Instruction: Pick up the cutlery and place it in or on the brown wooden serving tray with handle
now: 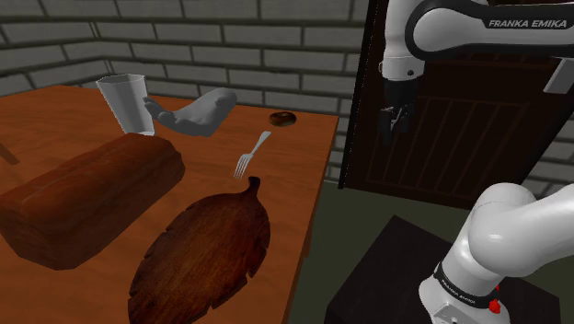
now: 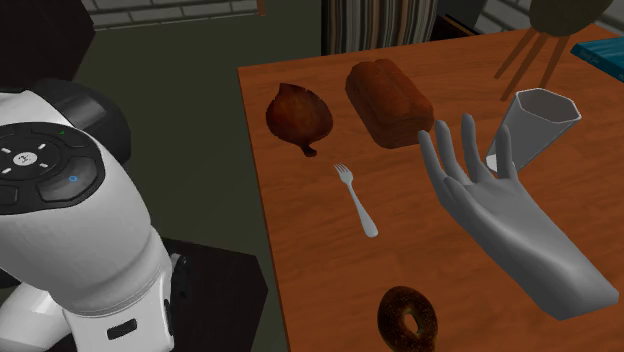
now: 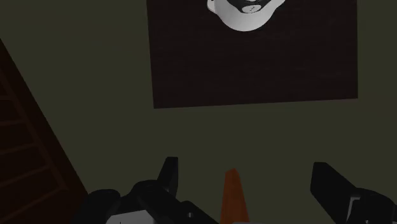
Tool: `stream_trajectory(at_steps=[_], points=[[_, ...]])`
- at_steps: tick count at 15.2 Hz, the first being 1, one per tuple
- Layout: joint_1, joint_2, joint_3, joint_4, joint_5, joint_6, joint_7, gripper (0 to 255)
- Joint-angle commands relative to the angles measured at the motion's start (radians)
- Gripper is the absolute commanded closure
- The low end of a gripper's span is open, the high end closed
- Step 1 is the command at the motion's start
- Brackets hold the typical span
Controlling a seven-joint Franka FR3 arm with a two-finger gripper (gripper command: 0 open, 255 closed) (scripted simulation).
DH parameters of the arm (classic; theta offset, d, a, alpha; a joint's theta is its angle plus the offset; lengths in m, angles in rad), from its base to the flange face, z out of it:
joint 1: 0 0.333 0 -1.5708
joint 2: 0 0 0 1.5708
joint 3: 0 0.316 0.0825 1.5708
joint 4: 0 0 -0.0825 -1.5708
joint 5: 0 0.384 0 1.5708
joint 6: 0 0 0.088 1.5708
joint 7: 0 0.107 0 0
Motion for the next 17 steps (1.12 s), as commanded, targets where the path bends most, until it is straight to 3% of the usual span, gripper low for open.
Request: stream_trajectory(at_steps=[1, 10, 17], points=[[0.000, 0.000, 0.000, 0.000, 0.000, 0.000, 0.000, 0], [-0.020, 0.100, 0.230, 0.081, 0.165, 0.078, 0.448, 0], [-0.061, 0.270, 0.399, 0.238, 0.206, 0.147, 0.795, 0]])
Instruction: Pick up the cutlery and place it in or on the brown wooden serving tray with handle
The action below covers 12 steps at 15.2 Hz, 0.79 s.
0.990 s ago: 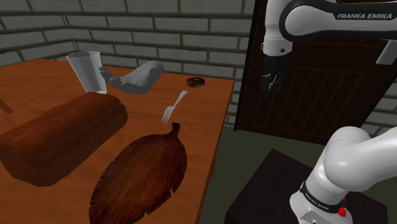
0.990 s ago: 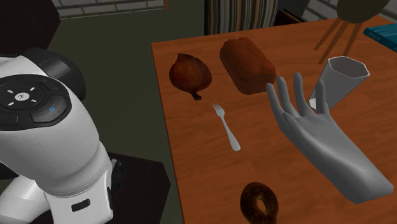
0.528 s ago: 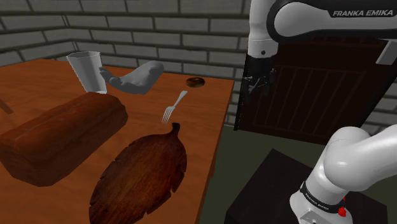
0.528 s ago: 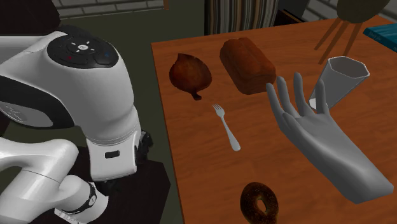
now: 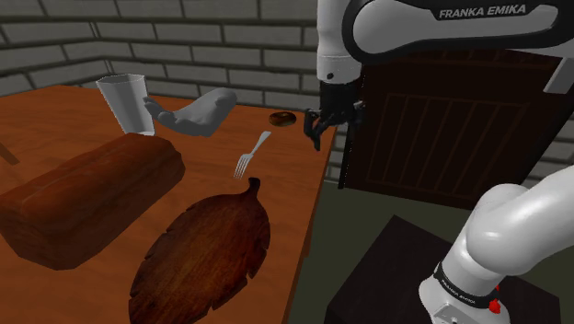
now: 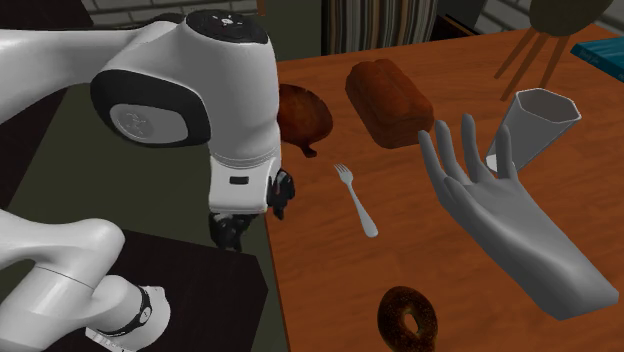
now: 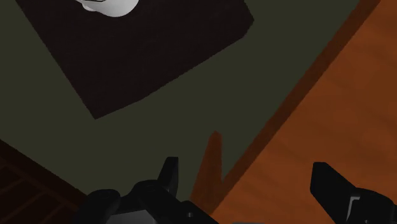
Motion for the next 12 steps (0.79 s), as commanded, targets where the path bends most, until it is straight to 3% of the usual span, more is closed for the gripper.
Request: stream_trajectory(at_steps=[1, 7, 12], points=[[-0.012, 0.055, 0.051, 0.058, 0.002, 0.012, 0.112, 0], [-0.053, 0.269, 0.187, 0.272, -0.067, 0.037, 0.423, 0], [-0.045, 0.498, 0.276, 0.511, -0.205, 0.005, 0.694, 0]])
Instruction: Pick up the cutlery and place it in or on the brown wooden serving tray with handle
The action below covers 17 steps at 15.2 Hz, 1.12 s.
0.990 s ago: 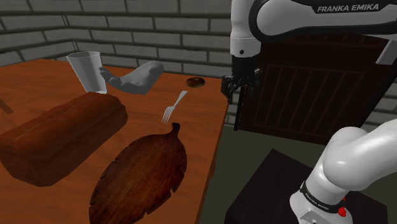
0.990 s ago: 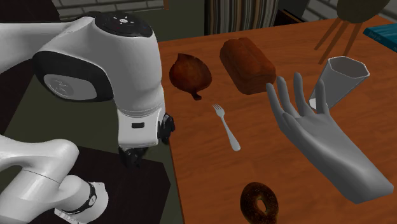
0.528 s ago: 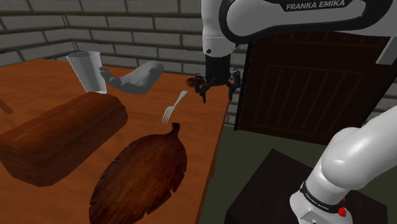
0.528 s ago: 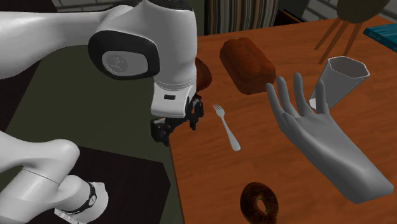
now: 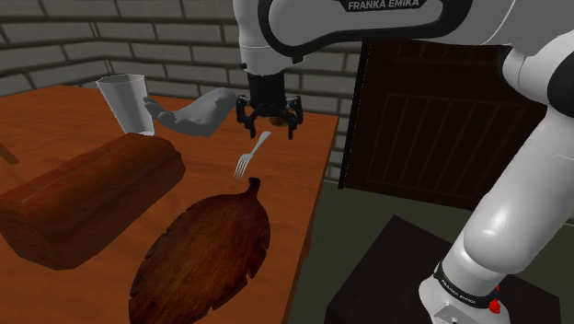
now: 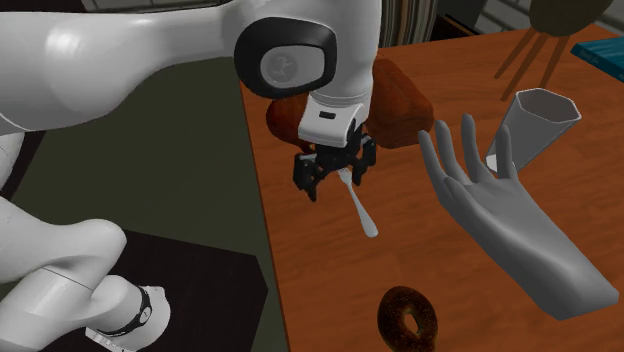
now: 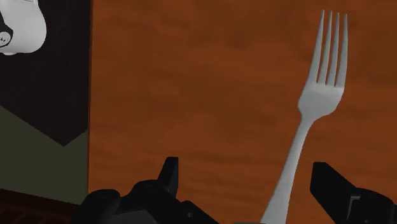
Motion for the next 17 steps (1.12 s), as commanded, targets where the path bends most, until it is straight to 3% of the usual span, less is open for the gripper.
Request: stream_trajectory(at_steps=[1, 3, 10, 17], points=[[0.016, 0.098, 0.029, 0.105, -0.067, -0.022, 0.114, 0], [0.041, 0.176, 0.039, 0.195, -0.122, -0.049, 0.188, 0], [0.026, 0.147, 0.026, 0.070, -0.105, 0.055, 0.182, 0], [0.024, 0.146, 0.025, 0.060, -0.105, 0.064, 0.181, 0]])
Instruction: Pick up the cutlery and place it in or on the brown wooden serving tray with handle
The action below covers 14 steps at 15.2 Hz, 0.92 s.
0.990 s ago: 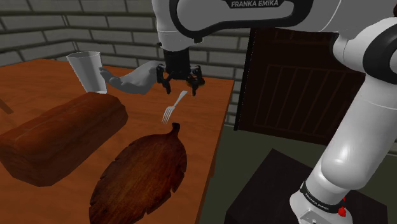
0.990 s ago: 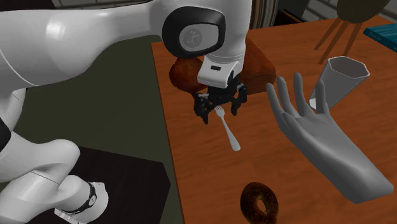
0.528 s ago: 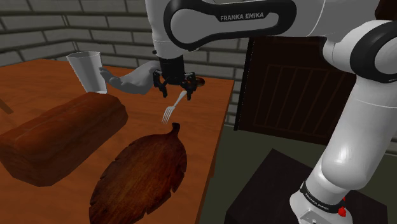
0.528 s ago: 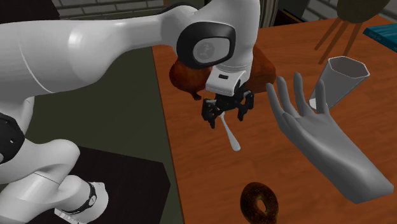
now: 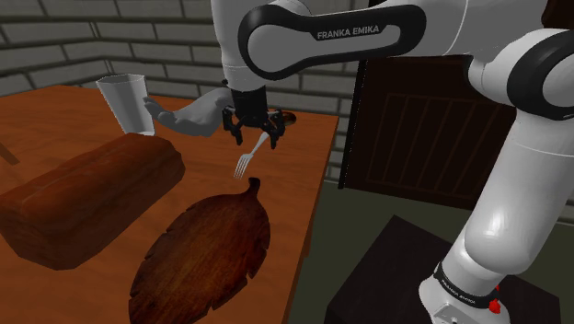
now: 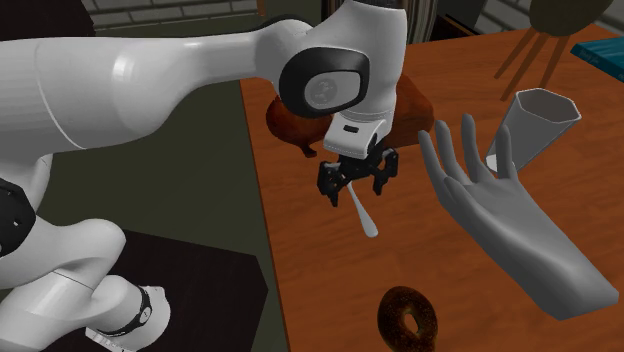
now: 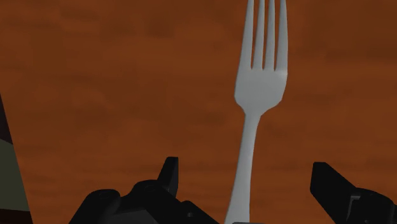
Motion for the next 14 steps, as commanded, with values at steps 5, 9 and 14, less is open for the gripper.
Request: stream_trajectory(at_steps=[5, 9, 14], points=[[0.000, 0.000, 0.000, 0.000, 0.000, 0.000, 0.000, 255], [0.000, 0.000, 0.000, 0.000, 0.000, 0.000, 0.000, 255], [0.004, 0.009, 0.002, 0.050, -0.004, -0.043, -0.002, 255]])
